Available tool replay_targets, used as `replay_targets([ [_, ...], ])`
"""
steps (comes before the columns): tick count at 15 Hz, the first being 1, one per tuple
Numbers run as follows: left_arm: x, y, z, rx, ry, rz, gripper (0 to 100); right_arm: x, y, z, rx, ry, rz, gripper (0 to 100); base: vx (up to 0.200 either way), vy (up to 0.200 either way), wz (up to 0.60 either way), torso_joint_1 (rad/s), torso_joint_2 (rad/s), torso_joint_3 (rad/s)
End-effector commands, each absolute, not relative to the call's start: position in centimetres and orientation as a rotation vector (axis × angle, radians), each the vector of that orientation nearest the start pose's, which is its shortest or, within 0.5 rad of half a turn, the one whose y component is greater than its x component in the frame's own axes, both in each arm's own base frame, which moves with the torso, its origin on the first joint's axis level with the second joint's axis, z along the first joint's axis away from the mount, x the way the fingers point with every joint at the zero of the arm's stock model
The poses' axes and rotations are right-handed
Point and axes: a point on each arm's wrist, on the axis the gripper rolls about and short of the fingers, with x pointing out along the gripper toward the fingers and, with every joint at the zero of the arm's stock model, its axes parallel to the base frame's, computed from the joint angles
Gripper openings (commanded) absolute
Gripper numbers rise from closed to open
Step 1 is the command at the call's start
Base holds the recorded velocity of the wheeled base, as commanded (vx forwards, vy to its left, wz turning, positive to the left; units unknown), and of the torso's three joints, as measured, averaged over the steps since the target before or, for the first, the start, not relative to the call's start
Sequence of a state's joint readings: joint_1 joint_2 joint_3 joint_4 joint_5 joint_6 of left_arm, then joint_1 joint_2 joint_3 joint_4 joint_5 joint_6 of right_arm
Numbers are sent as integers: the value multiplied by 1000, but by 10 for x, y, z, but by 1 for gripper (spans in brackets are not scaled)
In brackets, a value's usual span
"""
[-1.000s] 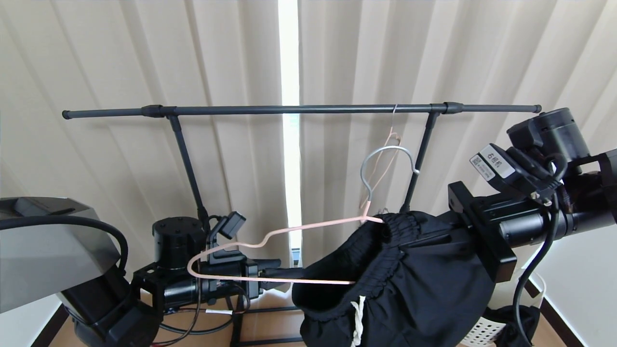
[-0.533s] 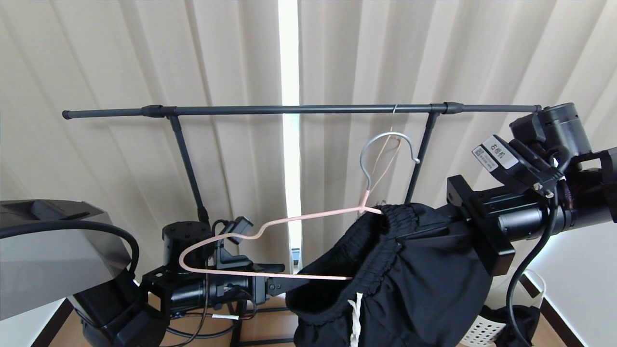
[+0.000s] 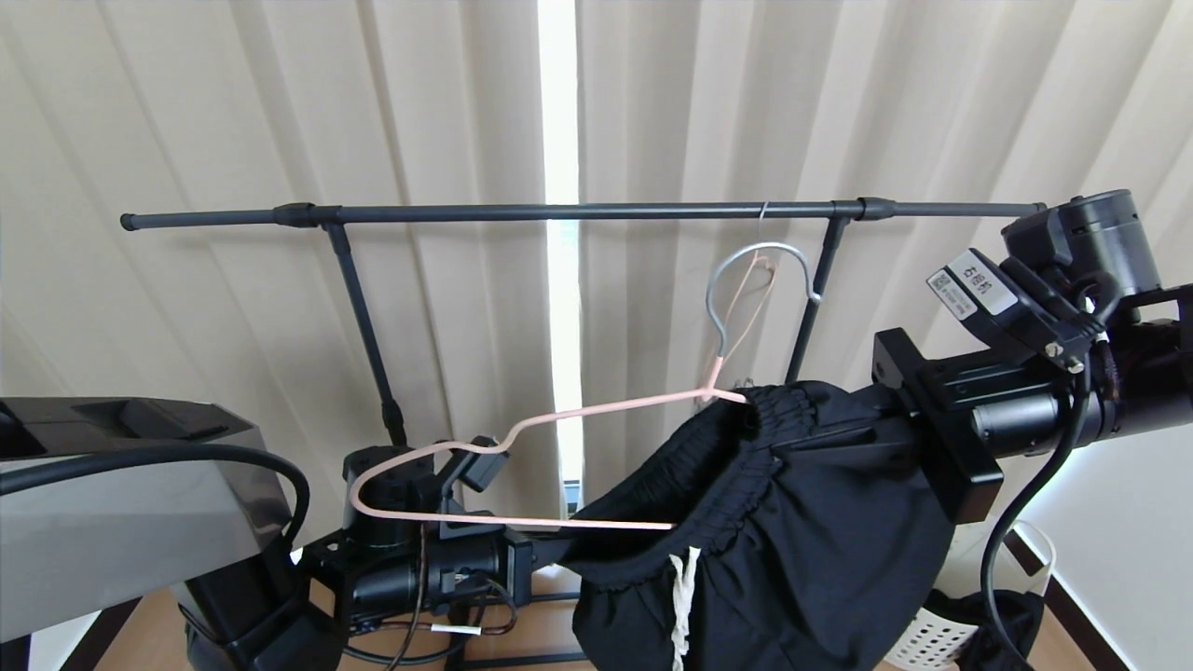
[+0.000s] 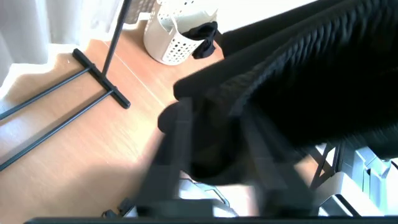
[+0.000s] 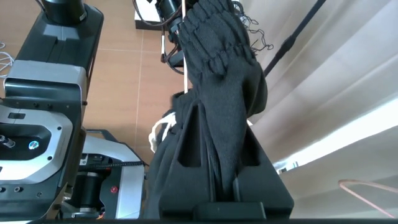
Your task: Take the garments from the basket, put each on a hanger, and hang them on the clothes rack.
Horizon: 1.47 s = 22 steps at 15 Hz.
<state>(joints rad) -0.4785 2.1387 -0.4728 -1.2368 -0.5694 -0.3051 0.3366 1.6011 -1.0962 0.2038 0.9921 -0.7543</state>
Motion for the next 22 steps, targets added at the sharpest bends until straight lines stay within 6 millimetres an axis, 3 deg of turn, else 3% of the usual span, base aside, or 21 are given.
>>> replay_targets([
  [1, 272, -153, 29, -294, 602, -949, 0, 249, 101, 220, -365, 213, 1431, 0, 0, 0, 0, 0, 0, 0],
  [4, 280, -140, 32, -307, 577, -908, 0, 250, 89, 210, -342, 236, 1402, 0, 0, 0, 0, 0, 0, 0],
  [8, 290, -128, 36, -316, 526, -873, 0, 250, 74, 183, -314, 249, 1367, 0, 0, 0, 0, 0, 0, 0],
  [17, 300, -114, 39, -326, 492, -829, 0, 258, 59, 126, -281, 330, 1311, 0, 0, 0, 0, 0, 0, 0],
  [22, 308, -107, 42, -330, 466, -804, 0, 263, 59, 118, -307, 371, 1272, 0, 0, 0, 0, 0, 0, 0],
])
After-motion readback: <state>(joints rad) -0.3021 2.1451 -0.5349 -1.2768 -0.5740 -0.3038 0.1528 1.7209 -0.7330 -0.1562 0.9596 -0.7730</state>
